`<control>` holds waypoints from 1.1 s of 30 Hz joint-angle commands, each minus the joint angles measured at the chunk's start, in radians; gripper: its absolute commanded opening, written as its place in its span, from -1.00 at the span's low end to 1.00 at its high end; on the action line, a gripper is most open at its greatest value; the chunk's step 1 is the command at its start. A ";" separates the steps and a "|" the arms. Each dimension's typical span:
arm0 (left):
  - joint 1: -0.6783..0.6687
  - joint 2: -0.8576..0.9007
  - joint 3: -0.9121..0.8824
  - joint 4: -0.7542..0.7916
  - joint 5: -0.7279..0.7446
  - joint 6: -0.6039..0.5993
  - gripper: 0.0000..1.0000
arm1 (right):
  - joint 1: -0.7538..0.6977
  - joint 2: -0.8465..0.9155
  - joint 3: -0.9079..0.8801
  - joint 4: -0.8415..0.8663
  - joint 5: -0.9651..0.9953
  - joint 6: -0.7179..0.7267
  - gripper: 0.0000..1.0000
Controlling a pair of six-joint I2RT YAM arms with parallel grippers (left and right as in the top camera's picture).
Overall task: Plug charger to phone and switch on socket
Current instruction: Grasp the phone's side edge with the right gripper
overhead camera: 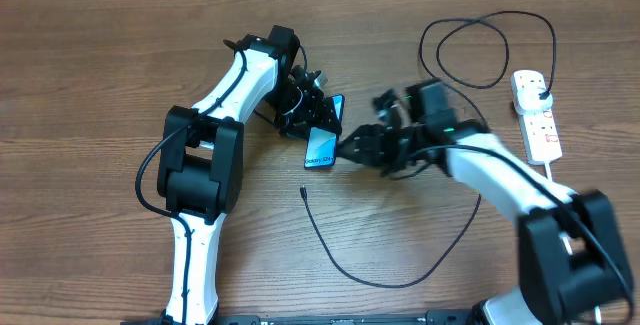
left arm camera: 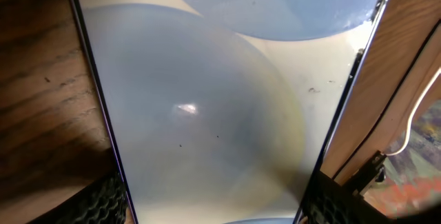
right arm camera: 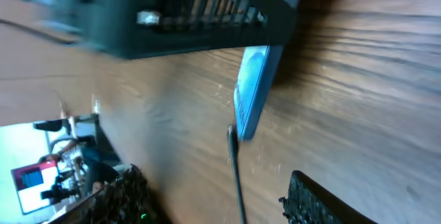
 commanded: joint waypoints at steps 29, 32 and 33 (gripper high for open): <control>-0.025 0.058 -0.032 -0.032 -0.012 0.057 0.53 | 0.150 0.135 0.016 0.257 0.304 0.200 -0.42; -0.024 0.058 -0.032 -0.029 -0.013 0.057 0.68 | 0.150 0.135 0.016 0.257 0.305 0.200 -0.51; -0.024 0.058 -0.032 -0.028 -0.015 0.057 0.77 | 0.150 0.135 0.016 0.257 0.305 0.200 -0.52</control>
